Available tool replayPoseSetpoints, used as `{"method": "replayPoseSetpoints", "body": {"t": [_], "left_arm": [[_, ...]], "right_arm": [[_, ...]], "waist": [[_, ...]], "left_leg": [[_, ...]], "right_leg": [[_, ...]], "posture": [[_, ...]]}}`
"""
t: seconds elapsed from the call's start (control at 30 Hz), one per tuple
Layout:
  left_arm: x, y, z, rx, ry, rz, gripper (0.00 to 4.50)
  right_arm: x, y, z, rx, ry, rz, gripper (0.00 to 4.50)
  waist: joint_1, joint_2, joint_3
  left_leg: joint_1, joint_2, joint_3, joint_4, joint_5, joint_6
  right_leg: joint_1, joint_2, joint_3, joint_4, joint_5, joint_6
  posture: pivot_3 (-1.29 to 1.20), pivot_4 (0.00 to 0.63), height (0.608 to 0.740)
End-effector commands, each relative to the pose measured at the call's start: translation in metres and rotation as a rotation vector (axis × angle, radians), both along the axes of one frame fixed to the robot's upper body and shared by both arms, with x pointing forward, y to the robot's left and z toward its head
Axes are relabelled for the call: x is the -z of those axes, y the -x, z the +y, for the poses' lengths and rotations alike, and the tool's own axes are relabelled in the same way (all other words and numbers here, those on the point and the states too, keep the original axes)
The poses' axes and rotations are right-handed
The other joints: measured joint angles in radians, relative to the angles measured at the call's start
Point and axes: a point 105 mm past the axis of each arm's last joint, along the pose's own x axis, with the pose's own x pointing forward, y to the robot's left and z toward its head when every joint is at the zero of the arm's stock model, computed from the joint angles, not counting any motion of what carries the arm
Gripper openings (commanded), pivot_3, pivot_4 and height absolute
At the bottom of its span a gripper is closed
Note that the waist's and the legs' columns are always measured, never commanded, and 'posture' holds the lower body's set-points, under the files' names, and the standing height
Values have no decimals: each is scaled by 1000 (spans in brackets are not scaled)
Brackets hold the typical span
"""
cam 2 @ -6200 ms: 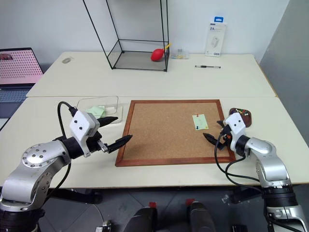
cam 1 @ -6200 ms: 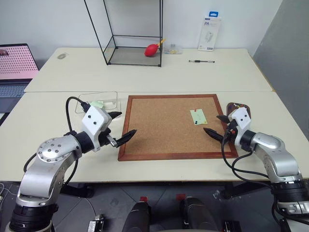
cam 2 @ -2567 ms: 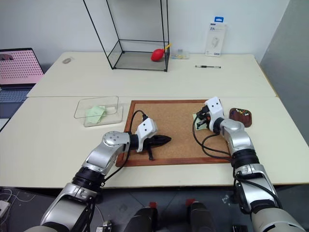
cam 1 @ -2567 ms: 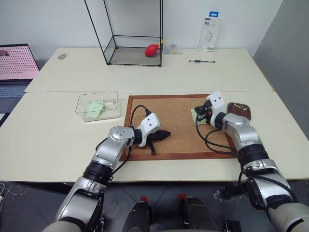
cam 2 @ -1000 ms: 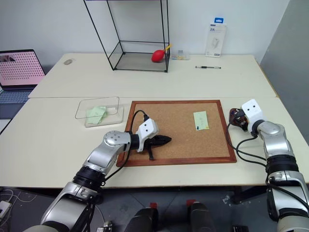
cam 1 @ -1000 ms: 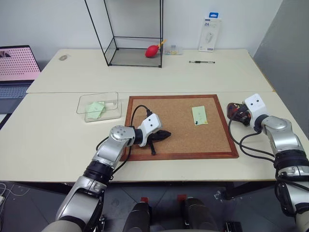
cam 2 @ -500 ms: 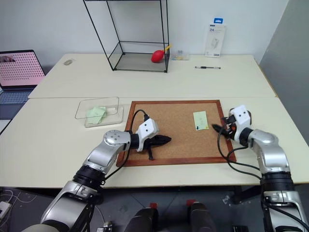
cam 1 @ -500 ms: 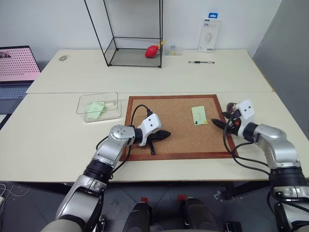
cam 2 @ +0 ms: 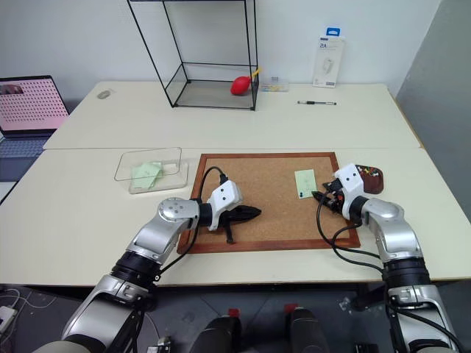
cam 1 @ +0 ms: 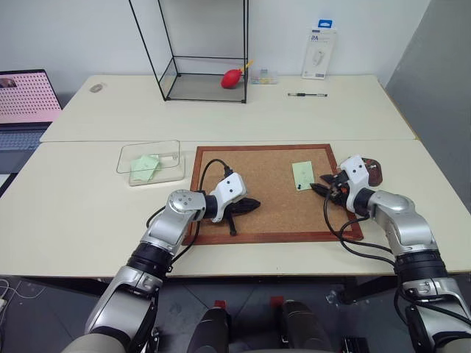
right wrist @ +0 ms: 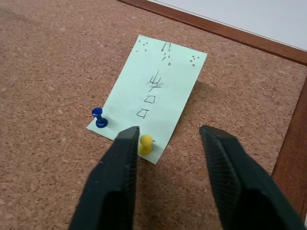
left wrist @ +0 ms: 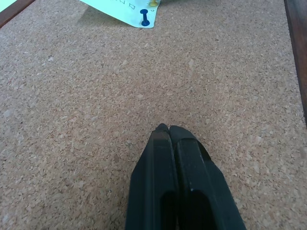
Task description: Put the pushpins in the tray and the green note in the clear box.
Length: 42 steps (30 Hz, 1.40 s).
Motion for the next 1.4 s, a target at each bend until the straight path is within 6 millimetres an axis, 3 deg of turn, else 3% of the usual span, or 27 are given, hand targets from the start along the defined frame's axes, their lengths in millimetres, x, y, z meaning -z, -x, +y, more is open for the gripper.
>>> {"method": "replayPoseSetpoints", "body": {"t": [0.03, 0.2, 0.6, 0.83, 1.03, 1.2, 1.4], "left_arm": [[26, 6, 8, -20, -71, 83, 0], [26, 6, 9, -23, -73, 83, 0], [28, 6, 9, -22, -78, 81, 0], [28, 6, 9, -25, -82, 79, 0], [29, 6, 9, -26, -83, 81, 0], [30, 7, 8, -24, -81, 83, 0], [30, 7, 7, -23, -81, 80, 0]], "right_arm": [[-14, -5, 3, -13, 3, -58, 1011], [-14, -1, 5, -43, 6, -48, 7], [-39, 9, 12, -89, -62, -121, 7], [-54, 11, 5, -85, -73, -150, 7], [-60, 5, -18, 0, -53, -163, 7], [-48, -9, -69, 201, 134, -167, 7], [-38, -18, -102, 319, 323, -183, 7]], "waist": [[0, 0, 0], [0, 0, 0], [1, 0, 0], [1, 0, 0], [1, 0, 0], [2, 0, 0], [0, 0, 0]], "left_leg": [[0, 0, 0, 0, 0, 0], [0, 0, 0, 0, 0, 0], [0, 0, 0, 0, 0, 0], [0, 0, 0, 0, 0, 0], [0, 0, 0, 0, 0, 0], [0, 0, 0, 0, 0, 0], [0, 0, 1, 0, 0, 0]], "right_leg": [[0, 0, 0, 0, 0, 0], [0, 0, 0, 0, 0, 0], [0, 0, 0, 0, 0, 0], [0, 0, 0, 0, 0, 0], [0, 0, 0, 0, 0, 0], [0, 0, 0, 0, 0, 0], [0, 0, 1, 0, 0, 0]], "posture": [[0, 150, 740], [0, 150, 740], [0, 150, 740], [0, 150, 740], [0, 150, 740], [0, 150, 740], [0, 150, 740]]}}
